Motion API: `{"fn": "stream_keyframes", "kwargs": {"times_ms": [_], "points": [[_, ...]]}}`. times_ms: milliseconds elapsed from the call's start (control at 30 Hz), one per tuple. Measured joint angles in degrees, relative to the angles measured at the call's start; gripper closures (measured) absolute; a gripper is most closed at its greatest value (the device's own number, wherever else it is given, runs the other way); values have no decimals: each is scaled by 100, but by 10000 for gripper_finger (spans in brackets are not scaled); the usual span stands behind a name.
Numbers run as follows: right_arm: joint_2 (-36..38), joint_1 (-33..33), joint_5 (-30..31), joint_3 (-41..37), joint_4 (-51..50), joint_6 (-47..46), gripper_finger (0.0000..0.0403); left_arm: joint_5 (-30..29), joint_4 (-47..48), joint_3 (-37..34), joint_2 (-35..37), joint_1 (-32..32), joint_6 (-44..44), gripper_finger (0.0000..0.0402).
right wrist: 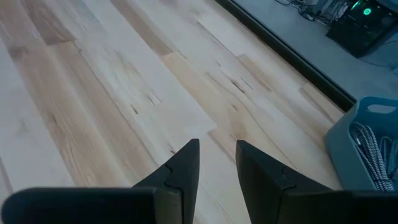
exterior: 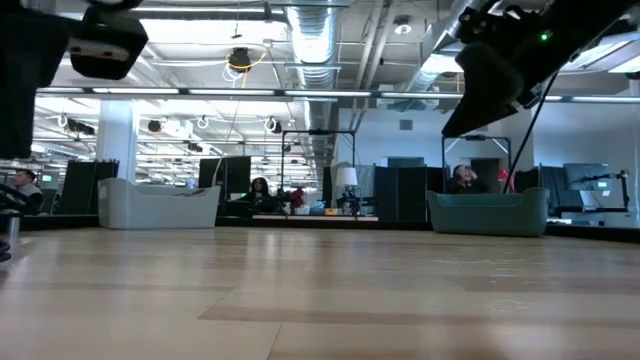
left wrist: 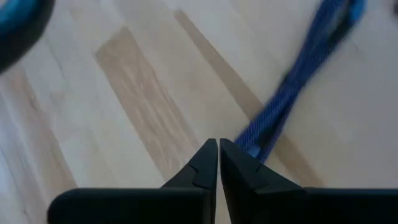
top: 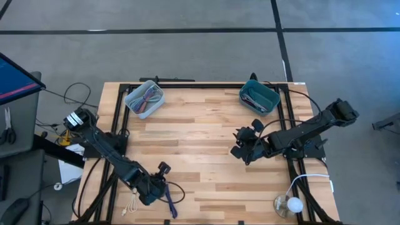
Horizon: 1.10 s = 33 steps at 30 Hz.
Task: Pick & Place USB Port
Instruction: Put the violet charger cable into the green bin
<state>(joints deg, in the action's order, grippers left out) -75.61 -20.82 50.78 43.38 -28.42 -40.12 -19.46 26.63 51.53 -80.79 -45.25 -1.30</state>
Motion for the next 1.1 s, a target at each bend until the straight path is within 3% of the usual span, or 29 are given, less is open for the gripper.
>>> {"fn": "stream_keyframes", "kwargs": {"times_ms": [200, 500, 767, 1100], "points": [[0, -9, -11, 0, 17, -26, 305, 2, -520, -2, 366, 0, 955, 388], [0, -2, -15, 0, 19, -19, 305, 2, -987, -2, 697, 0, 339, 394], [-2, -4, -15, 0, 19, -2, 305, 205, -1001, -2, 348, -2, -11, 392], [-2, -4, -21, 0, 19, 0, 305, 212, -919, -4, 127, 1, 29, 315]]}}
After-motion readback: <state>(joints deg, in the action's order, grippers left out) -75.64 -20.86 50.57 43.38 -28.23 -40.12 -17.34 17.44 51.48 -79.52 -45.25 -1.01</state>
